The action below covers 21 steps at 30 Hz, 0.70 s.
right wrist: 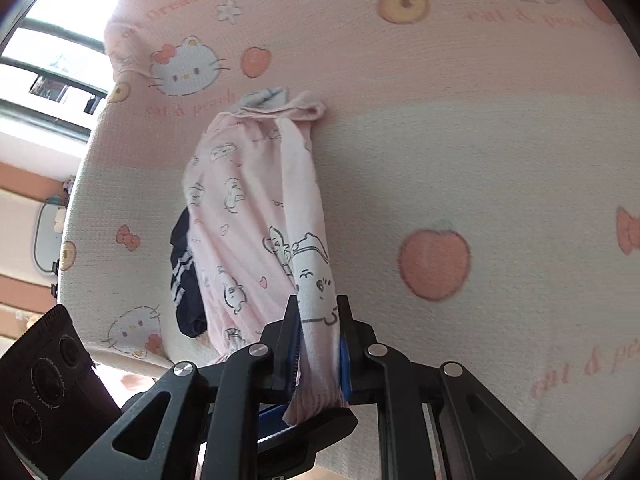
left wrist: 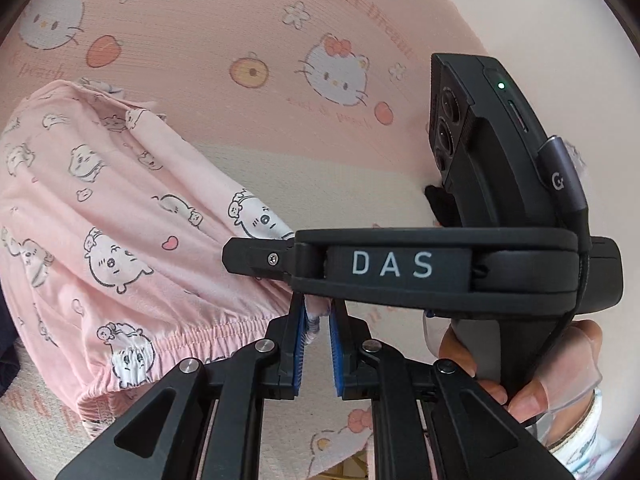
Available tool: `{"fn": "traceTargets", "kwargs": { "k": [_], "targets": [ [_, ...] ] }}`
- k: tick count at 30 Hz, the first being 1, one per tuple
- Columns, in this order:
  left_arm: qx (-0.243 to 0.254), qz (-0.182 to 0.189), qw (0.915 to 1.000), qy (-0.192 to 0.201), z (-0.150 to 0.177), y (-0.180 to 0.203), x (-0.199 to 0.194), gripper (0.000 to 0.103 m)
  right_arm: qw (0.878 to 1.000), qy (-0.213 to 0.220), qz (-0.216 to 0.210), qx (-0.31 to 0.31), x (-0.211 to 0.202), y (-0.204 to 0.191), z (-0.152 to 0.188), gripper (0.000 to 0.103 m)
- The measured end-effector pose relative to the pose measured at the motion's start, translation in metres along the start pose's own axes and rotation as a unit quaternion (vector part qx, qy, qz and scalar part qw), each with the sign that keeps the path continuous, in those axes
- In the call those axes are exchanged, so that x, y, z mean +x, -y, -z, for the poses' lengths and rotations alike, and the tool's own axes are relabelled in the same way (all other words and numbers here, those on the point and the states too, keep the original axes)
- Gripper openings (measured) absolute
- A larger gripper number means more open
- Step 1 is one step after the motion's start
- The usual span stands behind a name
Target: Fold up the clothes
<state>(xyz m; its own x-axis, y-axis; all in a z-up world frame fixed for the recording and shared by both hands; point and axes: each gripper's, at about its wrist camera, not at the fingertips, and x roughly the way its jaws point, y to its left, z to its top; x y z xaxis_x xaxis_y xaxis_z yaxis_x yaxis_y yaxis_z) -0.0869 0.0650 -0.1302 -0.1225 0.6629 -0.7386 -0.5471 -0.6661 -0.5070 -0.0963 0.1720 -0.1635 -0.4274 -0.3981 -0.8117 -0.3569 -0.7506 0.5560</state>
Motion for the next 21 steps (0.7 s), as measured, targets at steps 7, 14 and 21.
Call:
{"fn": "traceTargets", "kwargs": {
  "k": [7,14,21],
  "targets": [
    [0.013,0.003,0.9993,-0.034,0.002,0.017,0.027,0.009,1.000,-0.008,0.019,0.009,-0.008,0.022,0.016,0.014],
    [-0.054,-0.026,0.9957,-0.071,0.005,0.000,0.045,0.021,0.999,-0.008,0.026,0.023,-0.009,0.028,0.023,0.015],
    [-0.092,-0.049,0.9934,-0.049,0.013,-0.009,0.022,0.061,0.999,0.027,0.035,0.030,-0.033,0.029,0.031,0.056]
  ]
}}
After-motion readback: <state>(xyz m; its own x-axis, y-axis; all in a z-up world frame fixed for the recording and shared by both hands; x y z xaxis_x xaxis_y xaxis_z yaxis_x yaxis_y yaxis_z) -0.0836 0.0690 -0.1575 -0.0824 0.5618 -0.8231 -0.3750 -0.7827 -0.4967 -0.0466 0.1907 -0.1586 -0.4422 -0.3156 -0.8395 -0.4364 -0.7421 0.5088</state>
